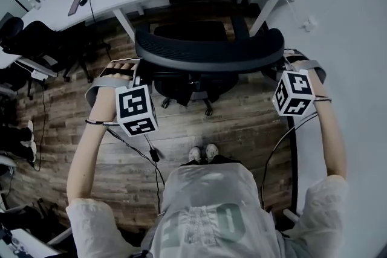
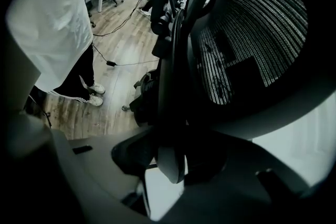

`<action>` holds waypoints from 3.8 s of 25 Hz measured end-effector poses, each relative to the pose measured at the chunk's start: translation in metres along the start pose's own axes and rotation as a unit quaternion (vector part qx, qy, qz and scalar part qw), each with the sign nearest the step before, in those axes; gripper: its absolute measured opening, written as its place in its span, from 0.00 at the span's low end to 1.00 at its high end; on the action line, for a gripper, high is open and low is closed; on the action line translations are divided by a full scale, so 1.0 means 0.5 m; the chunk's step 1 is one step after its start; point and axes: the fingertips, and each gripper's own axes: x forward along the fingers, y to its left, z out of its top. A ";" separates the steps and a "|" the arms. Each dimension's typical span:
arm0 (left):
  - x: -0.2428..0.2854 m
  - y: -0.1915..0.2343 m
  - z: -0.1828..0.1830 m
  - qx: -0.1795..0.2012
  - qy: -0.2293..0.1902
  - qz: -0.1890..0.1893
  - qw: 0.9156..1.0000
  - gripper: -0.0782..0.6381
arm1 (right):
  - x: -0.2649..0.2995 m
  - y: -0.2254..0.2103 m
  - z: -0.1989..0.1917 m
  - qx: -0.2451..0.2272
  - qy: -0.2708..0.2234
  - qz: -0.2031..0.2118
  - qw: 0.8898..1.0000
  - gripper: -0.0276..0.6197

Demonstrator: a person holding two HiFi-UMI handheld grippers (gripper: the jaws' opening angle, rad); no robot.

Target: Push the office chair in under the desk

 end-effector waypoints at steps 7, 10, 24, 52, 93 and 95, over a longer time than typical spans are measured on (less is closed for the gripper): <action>0.079 0.094 -0.011 0.005 -0.013 0.001 1.000 0.31 | 0.068 -0.094 -0.026 0.012 0.019 0.001 1.000 0.26; 0.119 0.140 -0.019 0.005 -0.014 0.001 1.000 0.31 | 0.104 -0.146 -0.036 0.014 0.022 -0.002 1.000 0.26; 0.349 0.406 -0.050 0.000 0.004 0.008 1.000 0.31 | 0.316 -0.428 -0.111 0.011 0.019 -0.007 1.000 0.26; 0.609 0.733 -0.094 -0.036 0.010 0.029 0.999 0.32 | 0.565 -0.810 -0.194 0.008 -0.028 -0.037 0.999 0.27; 0.335 0.754 -0.055 -0.154 -0.096 0.189 0.965 0.35 | 0.286 -0.841 -0.058 0.152 -0.208 -0.193 0.947 0.41; 0.317 0.757 -0.038 -0.172 -0.116 0.210 0.955 0.30 | 0.250 -0.836 -0.032 0.166 -0.239 -0.213 0.933 0.38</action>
